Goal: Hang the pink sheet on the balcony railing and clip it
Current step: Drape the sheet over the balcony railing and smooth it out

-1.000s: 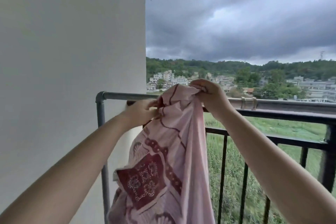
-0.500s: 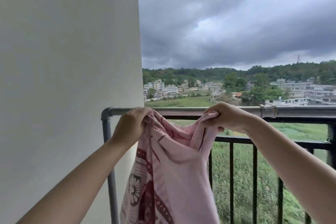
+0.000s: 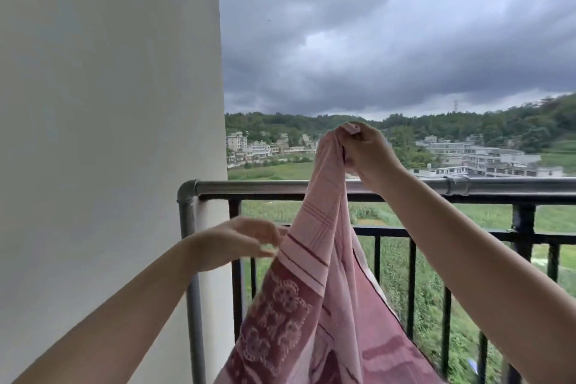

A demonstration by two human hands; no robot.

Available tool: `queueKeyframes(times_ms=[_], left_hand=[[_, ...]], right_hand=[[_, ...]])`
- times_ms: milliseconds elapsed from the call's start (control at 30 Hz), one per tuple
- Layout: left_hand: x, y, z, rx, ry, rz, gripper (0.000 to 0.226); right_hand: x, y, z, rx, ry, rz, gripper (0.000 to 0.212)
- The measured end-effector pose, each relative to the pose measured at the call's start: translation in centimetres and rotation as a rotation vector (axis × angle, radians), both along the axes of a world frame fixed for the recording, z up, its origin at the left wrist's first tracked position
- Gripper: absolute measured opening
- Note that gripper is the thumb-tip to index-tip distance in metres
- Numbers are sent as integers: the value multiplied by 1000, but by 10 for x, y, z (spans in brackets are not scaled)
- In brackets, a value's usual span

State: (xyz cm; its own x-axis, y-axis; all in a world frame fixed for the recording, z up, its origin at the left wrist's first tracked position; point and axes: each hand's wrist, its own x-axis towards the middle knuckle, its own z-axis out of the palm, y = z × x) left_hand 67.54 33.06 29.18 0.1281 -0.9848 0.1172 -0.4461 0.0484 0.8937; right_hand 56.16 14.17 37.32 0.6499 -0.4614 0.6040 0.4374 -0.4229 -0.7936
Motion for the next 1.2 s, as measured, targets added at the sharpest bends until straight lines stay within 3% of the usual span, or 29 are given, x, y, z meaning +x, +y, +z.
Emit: queueKeyframes(times_ms=[67, 133, 200, 267, 300, 367, 500, 633, 700, 767, 933, 1000, 1100, 1200], left_hand=[[6, -15, -1, -231, 106, 181, 58], [-2, -34, 2, -226, 30, 229, 83], [-11, -52, 1, -207, 23, 208, 70], [-18, -64, 0, -245, 36, 266, 20], [-19, -67, -1, -273, 10, 316, 7], [-19, -69, -1, -338, -44, 390, 24], [-16, -70, -8, -398, -30, 406, 24], [-12, -71, -24, -431, 98, 248, 26], [-14, -69, -29, -366, 196, 64, 33], [-18, -69, -32, -273, 303, -130, 29], [-23, -89, -41, -232, 495, -343, 25], [-19, -95, -47, -206, 412, -303, 22], [-5, -86, -42, -153, 73, -64, 36], [24, -72, -33, 109, -178, 131, 42]], right_hand=[[0, 5, -1, -3, 28, 87, 22], [-1, 9, -6, -66, 28, 118, 27], [-3, 8, -10, -67, -3, 172, 29], [-7, 2, -15, 18, -25, 244, 29], [-9, -3, -17, 65, -25, 245, 28], [-11, -15, -24, 136, 5, 167, 29], [-8, -29, -41, 264, 77, 93, 27], [-15, -40, -54, -261, 284, -199, 20], [-26, -42, -55, -519, 440, -142, 36], [-39, -38, -55, -717, 517, -72, 38], [-64, -48, -45, -800, 454, -74, 15], [-73, -59, -45, -819, 454, -108, 17], [-81, -78, -53, -915, 468, -216, 18], [-83, -109, -59, -920, 527, -309, 18]])
